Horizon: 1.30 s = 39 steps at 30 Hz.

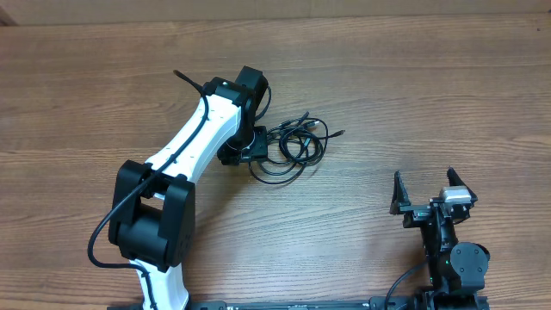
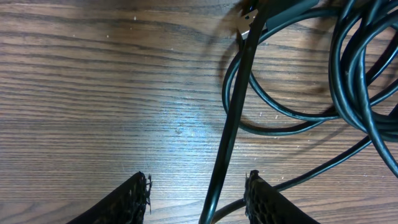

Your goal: Untangle cables

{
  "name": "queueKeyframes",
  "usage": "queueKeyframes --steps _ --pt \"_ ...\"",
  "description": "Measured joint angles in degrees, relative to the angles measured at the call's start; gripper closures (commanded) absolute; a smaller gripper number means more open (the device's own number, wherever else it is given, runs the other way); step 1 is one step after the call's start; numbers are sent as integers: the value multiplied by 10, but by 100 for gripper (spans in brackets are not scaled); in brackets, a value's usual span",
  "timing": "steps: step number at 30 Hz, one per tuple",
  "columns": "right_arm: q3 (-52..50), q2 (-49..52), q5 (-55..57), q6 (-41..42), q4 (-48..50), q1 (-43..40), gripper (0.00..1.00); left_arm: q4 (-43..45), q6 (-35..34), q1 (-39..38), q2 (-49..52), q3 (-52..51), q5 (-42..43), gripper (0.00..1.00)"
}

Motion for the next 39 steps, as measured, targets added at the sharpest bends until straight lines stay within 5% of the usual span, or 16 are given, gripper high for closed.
queueKeyframes --steps 5,12,18,34,39 --pt "0 0 0 0 0 0 0 0 5 0 0 0 -4 71" --pt "0 0 0 0 0 0 0 15 6 0 0 0 -4 73" --pt "0 0 0 0 0 0 0 24 8 0 0 0 -4 96" --pt "0 0 0 0 0 0 0 -42 10 0 -40 54 30 96" --pt "0 0 0 0 0 0 0 -63 10 0 -99 69 17 74"
